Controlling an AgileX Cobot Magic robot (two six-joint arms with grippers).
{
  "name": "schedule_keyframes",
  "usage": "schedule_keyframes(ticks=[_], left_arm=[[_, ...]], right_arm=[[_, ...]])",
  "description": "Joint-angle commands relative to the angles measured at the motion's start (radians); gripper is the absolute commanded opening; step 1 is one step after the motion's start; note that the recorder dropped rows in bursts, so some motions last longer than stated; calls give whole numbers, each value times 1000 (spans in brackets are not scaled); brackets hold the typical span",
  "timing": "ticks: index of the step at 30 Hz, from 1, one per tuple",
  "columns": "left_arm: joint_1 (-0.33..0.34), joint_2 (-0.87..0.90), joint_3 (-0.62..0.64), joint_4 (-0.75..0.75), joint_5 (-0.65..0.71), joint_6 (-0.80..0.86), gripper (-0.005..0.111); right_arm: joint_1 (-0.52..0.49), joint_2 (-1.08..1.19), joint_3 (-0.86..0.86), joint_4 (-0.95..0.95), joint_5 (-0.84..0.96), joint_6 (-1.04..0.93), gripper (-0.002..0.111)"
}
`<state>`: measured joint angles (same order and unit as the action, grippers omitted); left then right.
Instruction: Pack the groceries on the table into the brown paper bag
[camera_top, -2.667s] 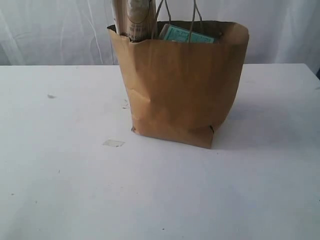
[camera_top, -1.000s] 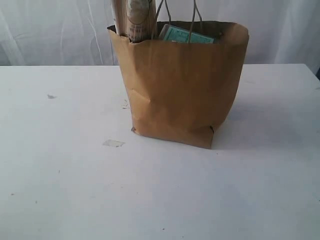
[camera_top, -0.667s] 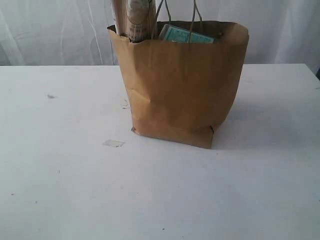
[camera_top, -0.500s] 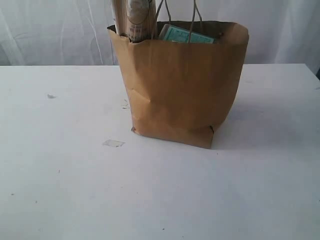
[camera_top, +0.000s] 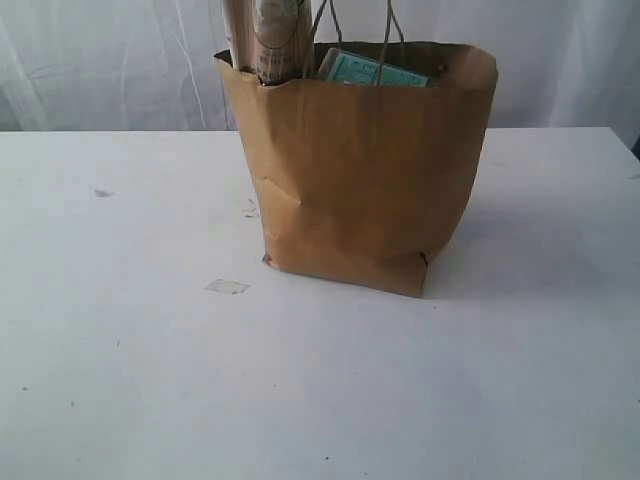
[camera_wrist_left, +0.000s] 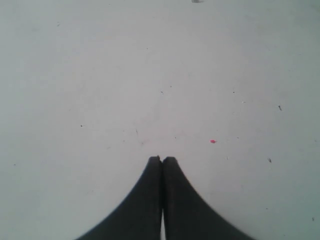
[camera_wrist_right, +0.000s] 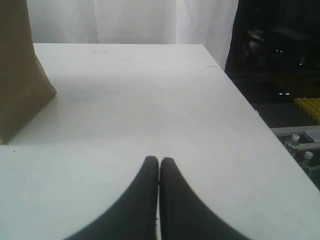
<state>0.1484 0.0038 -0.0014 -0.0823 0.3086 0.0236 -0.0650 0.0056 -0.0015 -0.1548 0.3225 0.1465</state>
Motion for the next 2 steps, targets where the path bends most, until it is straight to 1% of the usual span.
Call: schedule_keyframes(ticks=[1, 2], left_arm=[[2, -4, 1, 1, 21, 2, 0], [2, -4, 1, 1, 21, 2, 0]], right_arm=[[-4, -6, 2, -4, -6, -12, 0], [-4, -6, 2, -4, -6, -12, 0]])
